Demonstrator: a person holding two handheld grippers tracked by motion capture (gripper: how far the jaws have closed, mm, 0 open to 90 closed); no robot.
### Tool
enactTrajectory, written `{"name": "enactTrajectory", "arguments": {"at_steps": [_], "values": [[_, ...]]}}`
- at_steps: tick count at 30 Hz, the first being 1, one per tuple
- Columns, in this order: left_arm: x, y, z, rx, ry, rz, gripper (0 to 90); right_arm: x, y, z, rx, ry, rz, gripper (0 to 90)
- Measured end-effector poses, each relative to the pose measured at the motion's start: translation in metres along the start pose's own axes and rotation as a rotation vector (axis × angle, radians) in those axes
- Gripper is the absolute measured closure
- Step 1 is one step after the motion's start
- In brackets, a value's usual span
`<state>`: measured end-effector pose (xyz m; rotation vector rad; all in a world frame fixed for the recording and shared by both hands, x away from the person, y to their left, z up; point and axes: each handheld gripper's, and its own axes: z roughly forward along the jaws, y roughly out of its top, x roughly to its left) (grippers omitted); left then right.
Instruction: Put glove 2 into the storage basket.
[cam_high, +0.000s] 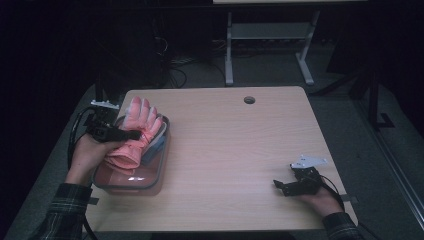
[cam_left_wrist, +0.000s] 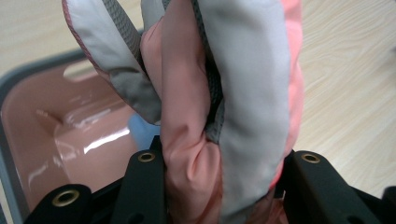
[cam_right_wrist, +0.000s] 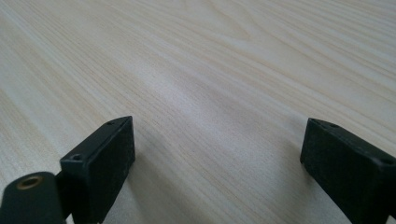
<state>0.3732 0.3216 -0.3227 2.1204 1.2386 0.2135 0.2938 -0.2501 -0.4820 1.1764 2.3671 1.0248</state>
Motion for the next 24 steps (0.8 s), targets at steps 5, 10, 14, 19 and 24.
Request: {"name": "enactTrajectory", "arguments": {"at_steps": [5, 10, 14, 19, 24], "values": [[0.012, -0.006, 0.02, 0.039, 0.008, -0.033, 60.7, 0.0, 0.0, 0.0, 0.001, -0.001, 0.003, 9.4], [0.021, -0.011, 0.042, 0.087, 0.015, -0.059, 60.5, 0.0, 0.0, 0.0, 0.001, -0.001, 0.002, 9.4], [0.024, -0.016, 0.056, 0.107, 0.001, -0.067, 59.5, 0.0, 0.0, 0.0, 0.001, -0.002, 0.002, 9.4], [0.027, -0.023, 0.065, 0.112, -0.001, -0.067, 55.8, 0.0, 0.0, 0.0, 0.001, -0.001, 0.003, 9.4], [0.032, -0.034, 0.075, 0.101, -0.015, -0.082, 49.8, 0.001, 0.0, 0.0, 0.001, -0.003, 0.003, 9.4]]}}
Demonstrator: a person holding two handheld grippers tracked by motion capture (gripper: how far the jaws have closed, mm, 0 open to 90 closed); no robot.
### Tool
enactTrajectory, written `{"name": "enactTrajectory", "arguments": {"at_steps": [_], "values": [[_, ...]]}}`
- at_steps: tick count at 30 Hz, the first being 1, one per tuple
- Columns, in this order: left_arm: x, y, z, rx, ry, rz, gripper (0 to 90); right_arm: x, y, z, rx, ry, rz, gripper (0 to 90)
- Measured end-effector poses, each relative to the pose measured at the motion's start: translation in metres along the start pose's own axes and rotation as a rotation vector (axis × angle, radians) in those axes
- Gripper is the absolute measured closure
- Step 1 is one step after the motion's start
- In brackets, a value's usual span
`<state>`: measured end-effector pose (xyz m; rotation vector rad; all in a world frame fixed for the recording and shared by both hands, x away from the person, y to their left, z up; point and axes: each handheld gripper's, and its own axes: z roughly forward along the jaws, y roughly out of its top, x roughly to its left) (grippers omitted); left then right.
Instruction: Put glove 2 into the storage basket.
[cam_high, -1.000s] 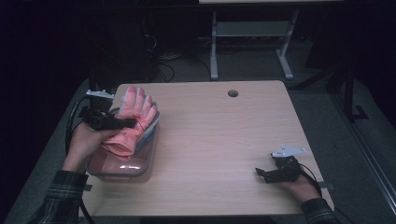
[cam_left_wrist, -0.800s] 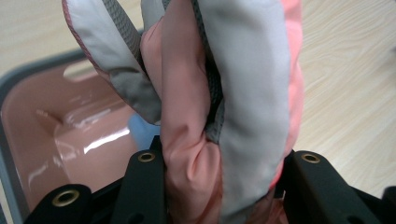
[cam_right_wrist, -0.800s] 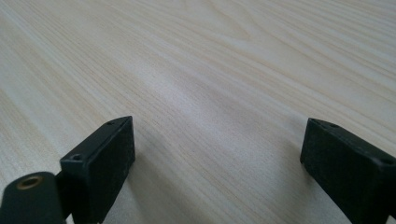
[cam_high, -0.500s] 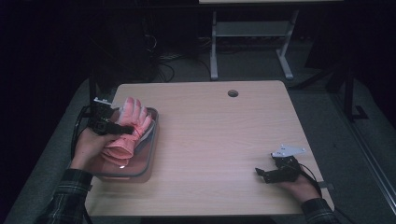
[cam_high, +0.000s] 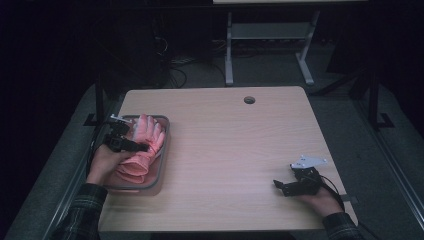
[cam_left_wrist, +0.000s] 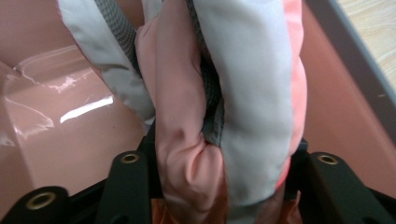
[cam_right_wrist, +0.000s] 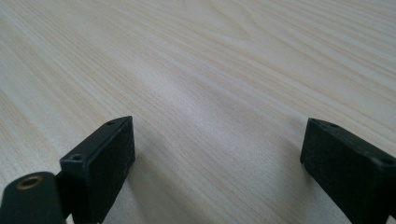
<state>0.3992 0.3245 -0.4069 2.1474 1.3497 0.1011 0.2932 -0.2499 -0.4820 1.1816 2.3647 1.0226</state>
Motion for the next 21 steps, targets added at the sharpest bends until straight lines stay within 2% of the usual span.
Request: {"name": "enactTrajectory", "arguments": {"at_steps": [6, 9, 11, 15, 21], "values": [[0.0, -0.001, 0.004, -0.004, -0.002, 0.022, 37.0, 0.0, 0.0, 0.0, 0.0, -0.001, -0.001, 9.4], [0.0, 0.002, 0.0, -0.007, -0.006, 0.035, 23.2, 0.0, 0.0, 0.0, 0.0, -0.001, 0.0, 9.4], [0.0, 0.005, -0.006, -0.014, 0.012, 0.042, 16.8, 0.0, 0.0, 0.0, -0.001, 0.0, -0.001, 9.3], [-0.001, 0.01, -0.022, -0.03, 0.057, 0.064, 13.3, 0.0, 0.0, 0.0, -0.001, -0.001, 0.0, 9.3], [-0.002, 0.015, -0.045, -0.067, 0.08, 0.084, 13.3, 0.0, 0.0, 0.0, -0.001, 0.0, -0.001, 9.4]]}}
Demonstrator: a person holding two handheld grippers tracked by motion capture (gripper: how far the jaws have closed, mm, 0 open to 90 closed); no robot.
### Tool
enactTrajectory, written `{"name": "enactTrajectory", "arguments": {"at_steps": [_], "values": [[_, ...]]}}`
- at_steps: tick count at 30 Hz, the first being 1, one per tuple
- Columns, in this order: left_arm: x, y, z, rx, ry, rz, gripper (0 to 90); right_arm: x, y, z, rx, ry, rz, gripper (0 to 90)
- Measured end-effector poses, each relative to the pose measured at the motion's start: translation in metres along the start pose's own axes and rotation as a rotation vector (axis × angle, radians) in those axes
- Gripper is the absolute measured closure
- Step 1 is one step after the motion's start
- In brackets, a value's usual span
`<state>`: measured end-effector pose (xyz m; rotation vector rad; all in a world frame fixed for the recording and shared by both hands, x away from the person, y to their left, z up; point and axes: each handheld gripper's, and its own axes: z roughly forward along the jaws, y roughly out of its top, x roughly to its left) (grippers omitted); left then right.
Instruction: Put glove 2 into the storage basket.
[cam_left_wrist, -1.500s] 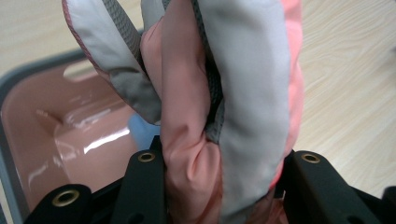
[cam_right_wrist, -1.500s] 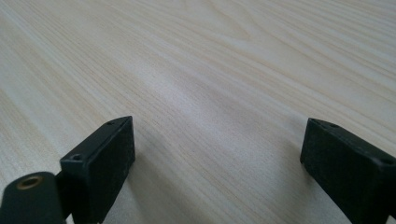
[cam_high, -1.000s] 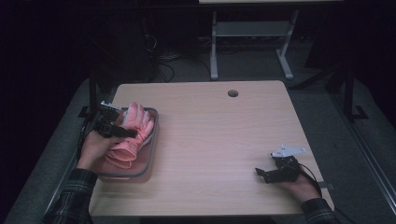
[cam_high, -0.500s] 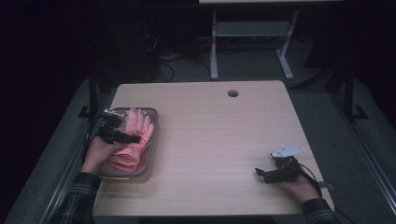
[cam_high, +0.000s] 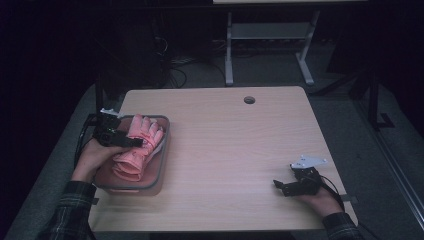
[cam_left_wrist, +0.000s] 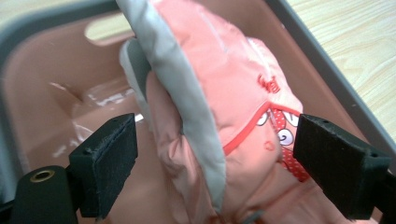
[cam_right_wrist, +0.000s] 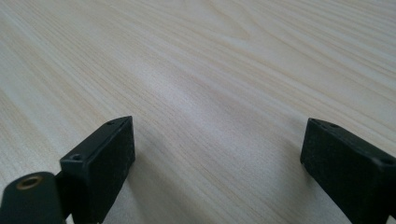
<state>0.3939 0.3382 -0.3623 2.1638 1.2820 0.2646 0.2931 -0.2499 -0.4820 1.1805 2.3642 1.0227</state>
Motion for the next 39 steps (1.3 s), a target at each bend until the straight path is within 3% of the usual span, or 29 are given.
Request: {"name": "enactTrajectory", "arguments": {"at_steps": [7, 11, 15, 25, 39], "values": [[-0.002, 0.011, -0.024, -0.055, 0.036, 0.021, 13.2, 0.0, 0.0, 0.0, 0.0, 0.0, 0.001, 9.3], [-0.01, 0.019, -0.035, -0.088, 0.031, 0.044, 13.2, 0.0, 0.0, 0.0, 0.0, 0.0, 0.001, 9.4], [-0.02, 0.023, -0.035, -0.104, 0.013, 0.075, 13.3, 0.0, 0.0, 0.0, 0.0, 0.001, 0.0, 9.3], [-0.068, 0.033, -0.028, -0.167, -0.06, 0.142, 13.3, 0.0, 0.0, 0.0, 0.001, 0.0, 0.002, 9.2], [-0.129, 0.037, -0.004, -0.181, -0.131, 0.215, 13.3, 0.0, 0.0, 0.0, 0.0, 0.0, 0.0, 9.2]]}}
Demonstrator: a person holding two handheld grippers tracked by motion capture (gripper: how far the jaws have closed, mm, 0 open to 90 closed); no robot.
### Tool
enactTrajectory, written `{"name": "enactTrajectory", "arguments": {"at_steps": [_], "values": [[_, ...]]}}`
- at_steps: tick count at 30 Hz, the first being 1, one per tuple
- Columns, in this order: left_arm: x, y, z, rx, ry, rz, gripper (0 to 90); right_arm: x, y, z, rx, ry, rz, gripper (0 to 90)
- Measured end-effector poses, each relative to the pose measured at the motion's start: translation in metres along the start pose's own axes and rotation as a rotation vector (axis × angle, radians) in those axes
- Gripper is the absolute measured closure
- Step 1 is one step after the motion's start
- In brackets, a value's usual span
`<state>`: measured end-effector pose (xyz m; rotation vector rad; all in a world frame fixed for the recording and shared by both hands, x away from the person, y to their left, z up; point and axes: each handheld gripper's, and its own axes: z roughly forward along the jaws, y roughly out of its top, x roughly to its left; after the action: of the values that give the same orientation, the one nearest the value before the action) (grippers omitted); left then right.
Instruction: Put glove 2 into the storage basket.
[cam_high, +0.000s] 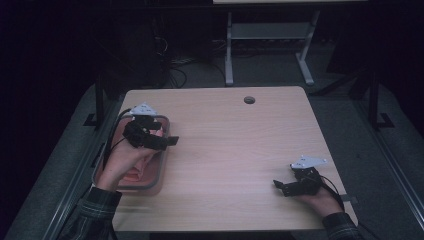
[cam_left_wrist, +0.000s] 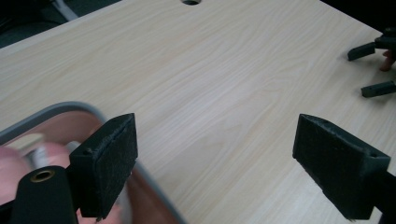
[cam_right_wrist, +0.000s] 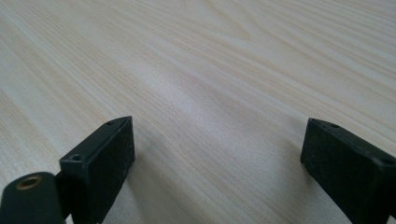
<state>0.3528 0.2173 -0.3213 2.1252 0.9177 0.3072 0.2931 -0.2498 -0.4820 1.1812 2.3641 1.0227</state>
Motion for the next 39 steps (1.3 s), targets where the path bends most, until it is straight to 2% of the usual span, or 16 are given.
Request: {"name": "enactTrajectory", "arguments": {"at_steps": [7, 14, 19, 28, 36, 39], "values": [[-0.024, -0.006, 0.024, 0.0, -0.046, 0.021, 13.4, 0.0, 0.0, 0.0, -0.003, -0.002, -0.005, 9.2], [-0.042, -0.018, 0.046, 0.014, -0.071, 0.025, 13.5, 0.0, 0.0, 0.0, -0.002, -0.002, -0.003, 9.2], [-0.057, -0.027, 0.059, 0.019, -0.091, 0.042, 13.5, 0.0, 0.0, 0.0, -0.002, -0.002, -0.004, 9.2], [-0.073, -0.044, 0.078, 0.054, -0.103, 0.086, 13.6, 0.0, 0.0, 0.0, -0.002, -0.001, -0.005, 9.2], [-0.082, -0.059, 0.097, 0.069, -0.114, 0.11, 13.6, 0.0, 0.0, 0.0, -0.002, -0.001, -0.005, 9.2], [-0.083, -0.064, 0.103, 0.081, -0.114, 0.105, 13.6, 0.0, 0.0, 0.0, -0.002, -0.001, -0.005, 9.2]]}}
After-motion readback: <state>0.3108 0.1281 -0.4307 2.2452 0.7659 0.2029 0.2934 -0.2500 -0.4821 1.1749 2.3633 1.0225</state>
